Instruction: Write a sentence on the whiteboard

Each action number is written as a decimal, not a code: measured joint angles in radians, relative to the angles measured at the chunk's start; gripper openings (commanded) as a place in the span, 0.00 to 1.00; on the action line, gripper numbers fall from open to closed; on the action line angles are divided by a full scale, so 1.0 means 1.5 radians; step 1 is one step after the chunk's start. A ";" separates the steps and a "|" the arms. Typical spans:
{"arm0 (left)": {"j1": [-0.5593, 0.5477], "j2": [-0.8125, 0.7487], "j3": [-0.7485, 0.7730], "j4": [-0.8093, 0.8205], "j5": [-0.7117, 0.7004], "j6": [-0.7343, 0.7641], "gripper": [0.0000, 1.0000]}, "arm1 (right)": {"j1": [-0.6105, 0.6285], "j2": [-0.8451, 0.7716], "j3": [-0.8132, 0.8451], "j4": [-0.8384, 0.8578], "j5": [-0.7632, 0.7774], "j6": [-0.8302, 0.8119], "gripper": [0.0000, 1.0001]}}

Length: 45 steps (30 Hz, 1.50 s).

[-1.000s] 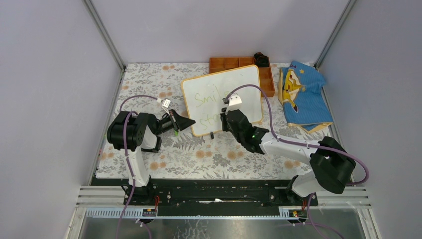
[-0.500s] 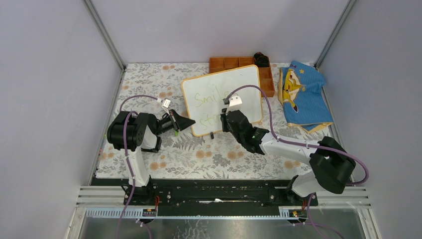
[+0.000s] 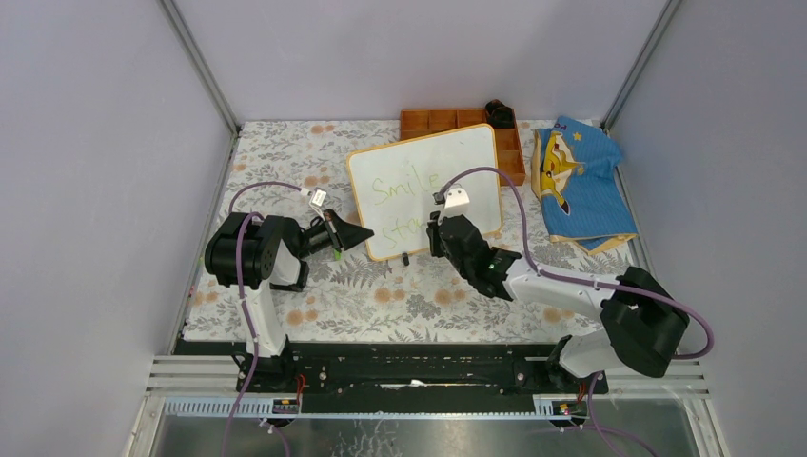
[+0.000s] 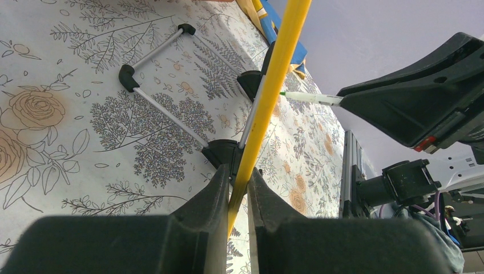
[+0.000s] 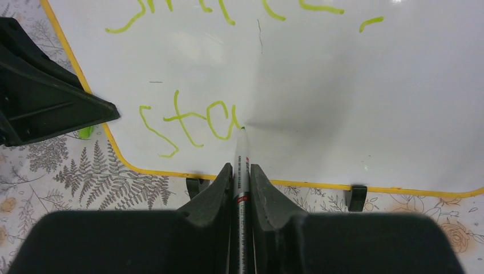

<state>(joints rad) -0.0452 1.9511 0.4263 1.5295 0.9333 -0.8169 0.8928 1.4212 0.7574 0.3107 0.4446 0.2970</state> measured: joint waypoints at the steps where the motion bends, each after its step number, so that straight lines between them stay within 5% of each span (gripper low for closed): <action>1: 0.000 0.000 0.000 0.000 0.000 0.000 0.00 | 0.000 -0.006 0.000 -0.003 0.000 0.000 0.00; 45: 0.000 0.000 0.000 -0.001 0.001 0.001 0.00 | -0.022 -0.018 -0.011 -0.016 0.003 0.005 0.00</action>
<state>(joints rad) -0.0456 1.9511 0.4263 1.5288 0.9348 -0.8154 0.8600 1.3941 0.7410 0.2874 0.4496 0.3050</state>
